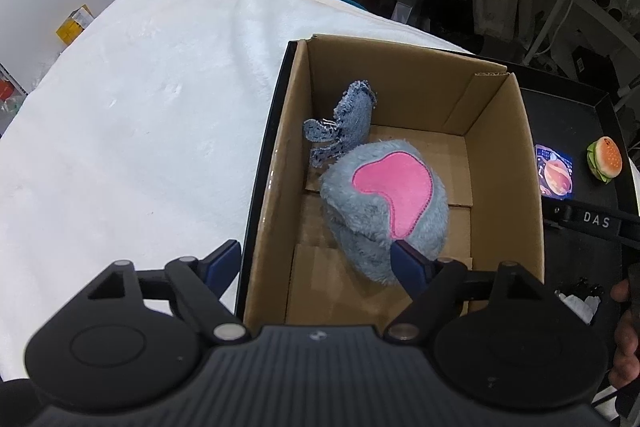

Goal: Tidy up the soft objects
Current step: 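Grasp the blue-and-white tissue pack with the right tool, then carry the tissue pack into the box while the left tool grips the box wall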

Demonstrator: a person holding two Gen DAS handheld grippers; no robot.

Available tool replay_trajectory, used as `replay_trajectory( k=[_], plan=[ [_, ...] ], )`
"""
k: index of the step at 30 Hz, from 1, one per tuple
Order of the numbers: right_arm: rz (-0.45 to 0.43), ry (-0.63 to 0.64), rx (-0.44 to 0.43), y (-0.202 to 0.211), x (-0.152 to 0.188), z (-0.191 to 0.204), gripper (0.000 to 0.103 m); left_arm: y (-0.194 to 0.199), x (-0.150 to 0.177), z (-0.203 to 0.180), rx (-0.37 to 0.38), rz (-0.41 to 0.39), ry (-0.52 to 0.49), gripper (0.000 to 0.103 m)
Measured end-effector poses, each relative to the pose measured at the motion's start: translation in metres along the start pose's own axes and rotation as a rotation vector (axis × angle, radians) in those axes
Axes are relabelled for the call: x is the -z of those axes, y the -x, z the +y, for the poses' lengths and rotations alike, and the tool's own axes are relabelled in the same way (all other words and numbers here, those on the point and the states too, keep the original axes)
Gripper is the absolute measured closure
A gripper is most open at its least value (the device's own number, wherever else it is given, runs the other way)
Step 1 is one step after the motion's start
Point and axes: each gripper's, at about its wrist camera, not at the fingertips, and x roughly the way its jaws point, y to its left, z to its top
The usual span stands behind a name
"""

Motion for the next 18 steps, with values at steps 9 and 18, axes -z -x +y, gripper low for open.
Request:
replay_trajectory(
  k=[9, 18],
  plan=[
    [-0.009, -0.005, -0.014, 0.019, 0.004, -0.001, 0.069, 0.006, 0.005, 0.004, 0.011, -0.017, 0.008, 0.022],
    [-0.033, 0.001, -0.006, 0.036, 0.007, 0.002, 0.079, 0.014, 0.009, 0.018, 0.028, -0.029, 0.034, 0.022]
  ],
)
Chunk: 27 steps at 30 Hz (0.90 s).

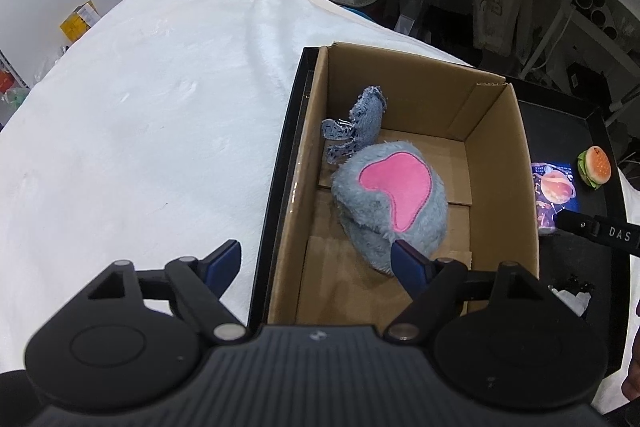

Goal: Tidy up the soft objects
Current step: 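Carry the tissue pack into the box while the left tool grips the box wall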

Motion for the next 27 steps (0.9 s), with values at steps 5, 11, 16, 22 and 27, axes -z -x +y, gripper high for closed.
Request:
replay_trajectory(
  k=[5, 11, 16, 22, 27],
  plan=[
    [-0.026, 0.002, 0.012, 0.012, 0.001, 0.003, 0.082, 0.004, 0.002, 0.006, 0.02, -0.008, 0.016, 0.022],
    [-0.063, 0.024, 0.025, 0.03, -0.001, 0.012, 0.082, 0.006, 0.003, 0.014, 0.045, -0.013, 0.035, 0.022],
    [-0.088, 0.044, 0.025, 0.044, -0.004, 0.023, 0.082, 0.006, 0.005, 0.023, 0.074, -0.026, 0.054, 0.022],
    [-0.125, 0.094, 0.023, 0.06, -0.012, 0.046, 0.082, 0.007, 0.006, 0.034, 0.116, -0.048, 0.074, 0.023],
    [-0.15, 0.13, 0.023, 0.071, -0.02, 0.067, 0.082, 0.004, 0.006, 0.044, 0.141, -0.055, 0.102, 0.023]
  ],
)
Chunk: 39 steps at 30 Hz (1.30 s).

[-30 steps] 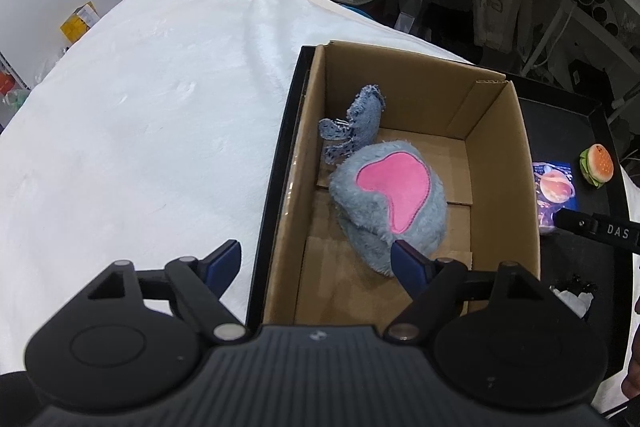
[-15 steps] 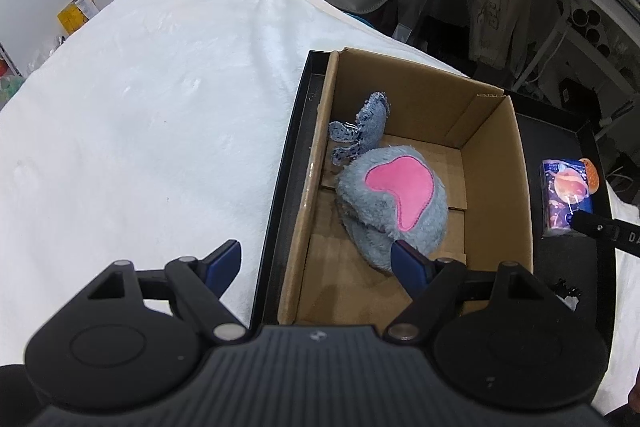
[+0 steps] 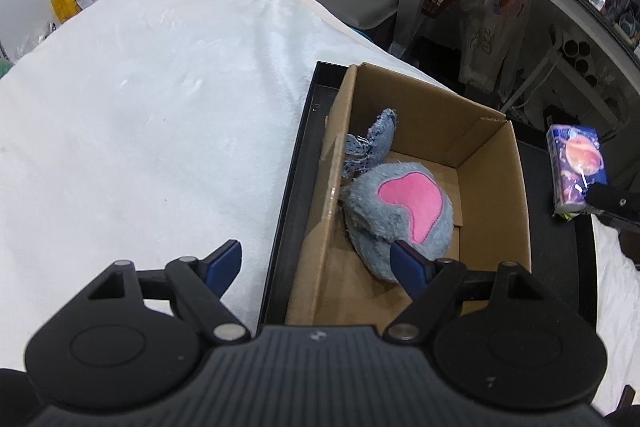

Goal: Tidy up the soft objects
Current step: 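Carry the tissue pack into the box while the left tool grips the box wall, then open the right tool to drop the tissue pack while the left tool releases the box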

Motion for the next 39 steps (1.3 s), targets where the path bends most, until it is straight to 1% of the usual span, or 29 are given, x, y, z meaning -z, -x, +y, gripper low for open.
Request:
replay_trajectory(
  k=[8, 9, 11, 12, 13, 14, 16, 19, 22, 25, 28, 29, 30, 32, 35, 39],
  plan=[
    [-0.016, 0.059, 0.008, 0.006, -0.012, 0.036, 0.082, -0.008, 0.002, 0.019, 0.054, 0.009, 0.057, 0.026],
    [-0.017, 0.067, 0.007, 0.006, -0.014, 0.042, 0.082, -0.009, 0.002, 0.021, 0.062, 0.01, 0.061, 0.027],
    [-0.017, 0.08, 0.007, 0.005, -0.016, 0.05, 0.082, -0.012, 0.002, 0.025, 0.082, 0.012, 0.069, 0.034],
    [-0.015, 0.086, 0.005, 0.004, -0.016, 0.055, 0.082, -0.013, 0.003, 0.027, 0.093, 0.015, 0.072, 0.04],
    [-0.012, 0.092, 0.003, 0.003, -0.017, 0.06, 0.082, -0.015, 0.004, 0.029, 0.105, 0.02, 0.076, 0.048],
    [-0.008, 0.098, 0.001, 0.001, -0.017, 0.066, 0.081, -0.017, 0.004, 0.03, 0.116, 0.025, 0.082, 0.052],
    [0.002, 0.111, -0.005, -0.002, -0.017, 0.075, 0.081, -0.02, 0.004, 0.033, 0.131, 0.037, 0.089, 0.07],
    [0.016, 0.125, -0.01, -0.008, -0.017, 0.089, 0.081, -0.025, 0.005, 0.037, 0.162, 0.054, 0.102, 0.08],
    [0.031, 0.13, -0.015, -0.014, -0.016, 0.099, 0.081, -0.026, 0.005, 0.036, 0.188, 0.056, 0.098, 0.081],
    [0.044, 0.136, -0.021, -0.019, -0.015, 0.108, 0.081, -0.027, 0.006, 0.036, 0.19, 0.056, 0.095, 0.081],
    [0.069, 0.139, -0.036, -0.025, -0.013, 0.113, 0.075, -0.028, 0.005, 0.038, 0.198, 0.061, 0.1, 0.081],
    [0.075, 0.137, -0.037, -0.027, -0.012, 0.113, 0.075, -0.029, 0.005, 0.038, 0.2, 0.061, 0.101, 0.081],
    [0.08, 0.134, -0.033, -0.028, -0.012, 0.112, 0.074, -0.029, 0.005, 0.038, 0.202, 0.062, 0.102, 0.081],
    [0.079, 0.125, -0.026, -0.027, -0.011, 0.11, 0.068, -0.029, 0.006, 0.038, 0.203, 0.061, 0.102, 0.081],
    [0.068, 0.118, -0.013, -0.023, -0.012, 0.104, 0.063, -0.029, 0.006, 0.038, 0.2, 0.065, 0.097, 0.081],
    [0.046, 0.106, 0.009, -0.015, -0.017, 0.089, 0.061, -0.028, 0.005, 0.037, 0.194, 0.077, 0.103, 0.08]
  ],
)
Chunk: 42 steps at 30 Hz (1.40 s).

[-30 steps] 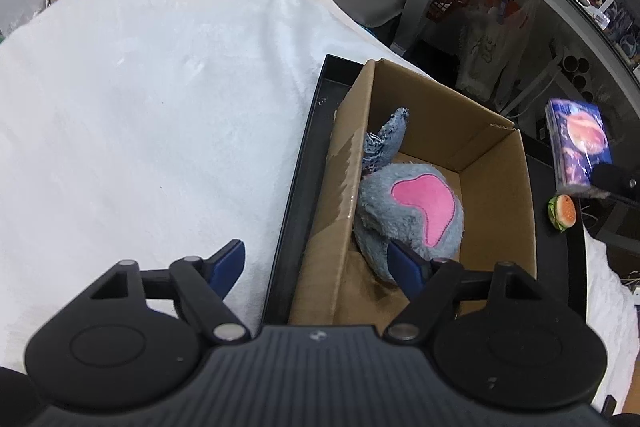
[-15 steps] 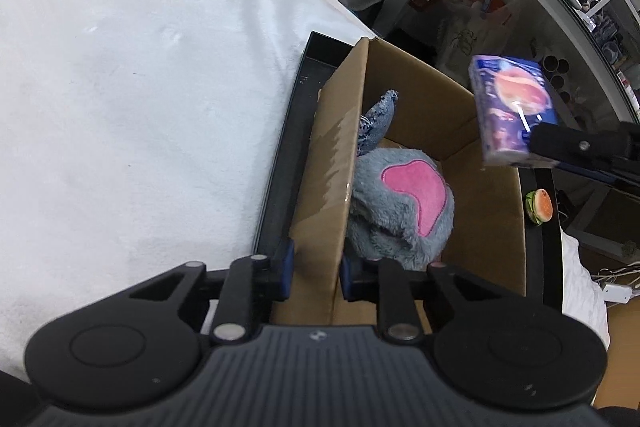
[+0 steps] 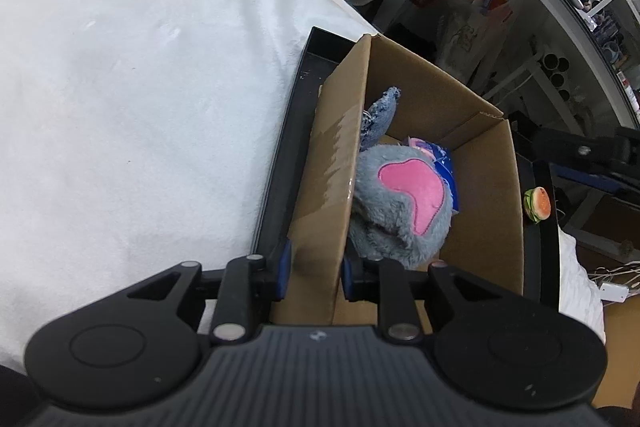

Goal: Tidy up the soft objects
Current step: 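Open the right tool to drop the tissue pack while the left tool releases the box, then grasp the black strap with white paper on the tray with the right tool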

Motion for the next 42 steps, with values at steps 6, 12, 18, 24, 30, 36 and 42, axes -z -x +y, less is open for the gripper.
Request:
replay_trajectory(
  k=[6, 12, 18, 24, 30, 36, 42],
  plan=[
    [-0.012, -0.027, 0.028, 0.013, 0.0, -0.032, 0.06, 0.006, -0.001, -0.008, -0.045, -0.016, -0.017, 0.076],
    [0.01, -0.077, 0.054, 0.018, 0.017, -0.062, 0.052, 0.011, -0.001, -0.02, -0.077, -0.018, -0.04, 0.055],
    [0.047, -0.138, 0.06, 0.017, 0.04, -0.089, 0.048, 0.015, 0.001, -0.03, -0.114, -0.025, -0.06, 0.045],
    [0.074, -0.212, 0.076, 0.012, 0.06, -0.114, 0.036, 0.017, 0.004, -0.042, -0.15, -0.031, -0.087, 0.039],
    [0.113, -0.326, 0.118, -0.001, 0.083, -0.144, 0.037, 0.014, 0.008, -0.051, -0.189, -0.026, -0.112, 0.037],
    [0.174, -0.453, 0.115, -0.016, 0.106, -0.175, 0.037, 0.008, 0.012, -0.06, -0.235, -0.018, -0.142, 0.037],
    [0.214, -0.539, 0.09, -0.026, 0.119, -0.189, 0.037, -0.003, 0.014, -0.068, -0.26, 0.002, -0.163, 0.036]
  ],
)
